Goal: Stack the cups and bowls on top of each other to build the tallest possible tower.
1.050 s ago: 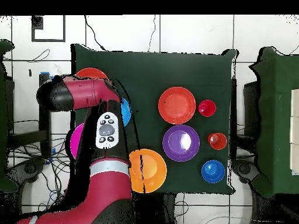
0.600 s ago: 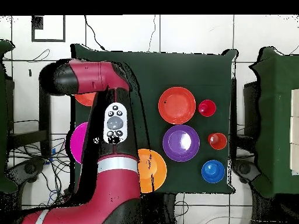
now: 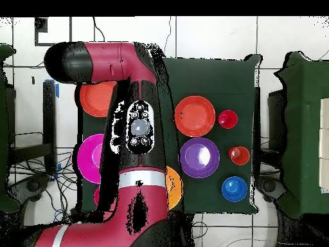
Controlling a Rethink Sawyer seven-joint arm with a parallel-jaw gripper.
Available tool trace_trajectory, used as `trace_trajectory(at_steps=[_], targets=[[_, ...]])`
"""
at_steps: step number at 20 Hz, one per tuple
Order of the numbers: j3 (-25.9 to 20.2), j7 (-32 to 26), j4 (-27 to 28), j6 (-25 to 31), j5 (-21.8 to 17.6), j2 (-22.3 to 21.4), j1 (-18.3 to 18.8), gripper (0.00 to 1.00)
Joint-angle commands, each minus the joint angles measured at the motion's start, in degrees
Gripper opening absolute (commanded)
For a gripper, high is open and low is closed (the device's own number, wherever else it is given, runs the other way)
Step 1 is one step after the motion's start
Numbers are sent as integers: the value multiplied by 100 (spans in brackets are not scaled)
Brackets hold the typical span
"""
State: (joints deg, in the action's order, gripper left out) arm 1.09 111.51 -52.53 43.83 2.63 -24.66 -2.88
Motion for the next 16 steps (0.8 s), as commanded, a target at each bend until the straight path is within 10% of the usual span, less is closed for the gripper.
trace_trajectory(at_steps=[1, 16], targets=[[-474, -1348, 348, 828, -541, 169, 426, 100], [-1149, -2603, 306, 661, -1048, 274, 1279, 100]])
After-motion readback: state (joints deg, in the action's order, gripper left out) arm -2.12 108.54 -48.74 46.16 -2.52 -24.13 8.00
